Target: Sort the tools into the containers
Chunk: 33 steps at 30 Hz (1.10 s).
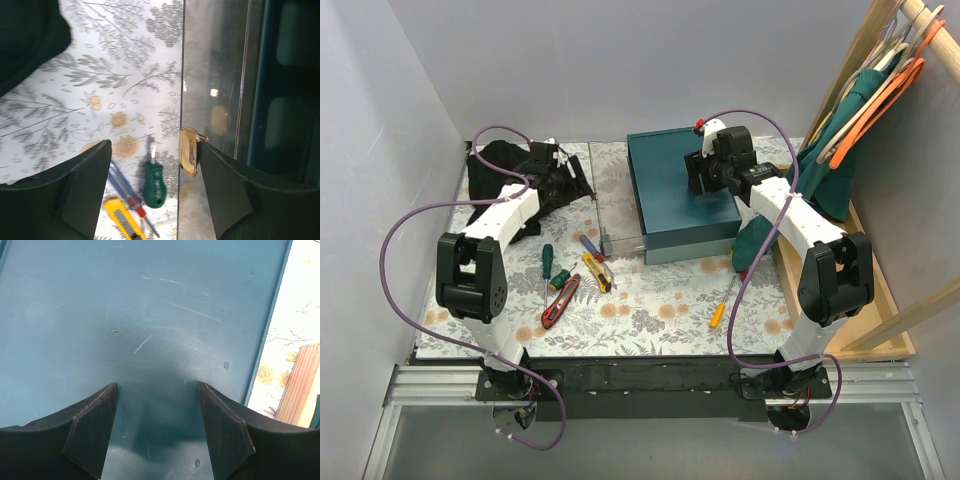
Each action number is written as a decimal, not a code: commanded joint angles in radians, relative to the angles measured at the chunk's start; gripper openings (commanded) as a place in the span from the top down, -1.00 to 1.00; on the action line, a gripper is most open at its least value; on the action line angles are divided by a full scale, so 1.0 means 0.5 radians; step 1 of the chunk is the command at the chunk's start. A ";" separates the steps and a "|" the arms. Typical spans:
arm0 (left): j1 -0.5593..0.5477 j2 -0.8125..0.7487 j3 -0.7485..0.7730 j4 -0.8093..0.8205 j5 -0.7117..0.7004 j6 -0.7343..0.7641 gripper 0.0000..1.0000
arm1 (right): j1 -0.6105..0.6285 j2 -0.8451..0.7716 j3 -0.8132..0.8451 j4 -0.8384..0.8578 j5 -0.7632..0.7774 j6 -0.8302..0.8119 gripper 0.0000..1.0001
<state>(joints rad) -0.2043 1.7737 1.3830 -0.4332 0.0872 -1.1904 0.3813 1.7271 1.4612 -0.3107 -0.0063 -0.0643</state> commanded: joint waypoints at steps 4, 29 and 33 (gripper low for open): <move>0.086 -0.347 -0.106 -0.201 -0.251 0.319 -0.45 | -0.017 0.013 -0.060 -0.054 0.065 -0.062 -0.47; 0.261 -0.519 -0.870 -0.140 0.007 1.307 -0.31 | -0.051 -0.040 -0.134 -0.041 0.052 -0.080 -0.47; 0.255 -0.397 -0.879 -0.076 -0.073 1.255 -0.19 | -0.054 -0.082 -0.183 -0.035 0.077 -0.089 -0.47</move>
<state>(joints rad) -0.0753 1.5452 0.9466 -0.5228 0.0731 -0.5652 0.3664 1.7084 1.4181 -0.2600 -0.0082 -0.0723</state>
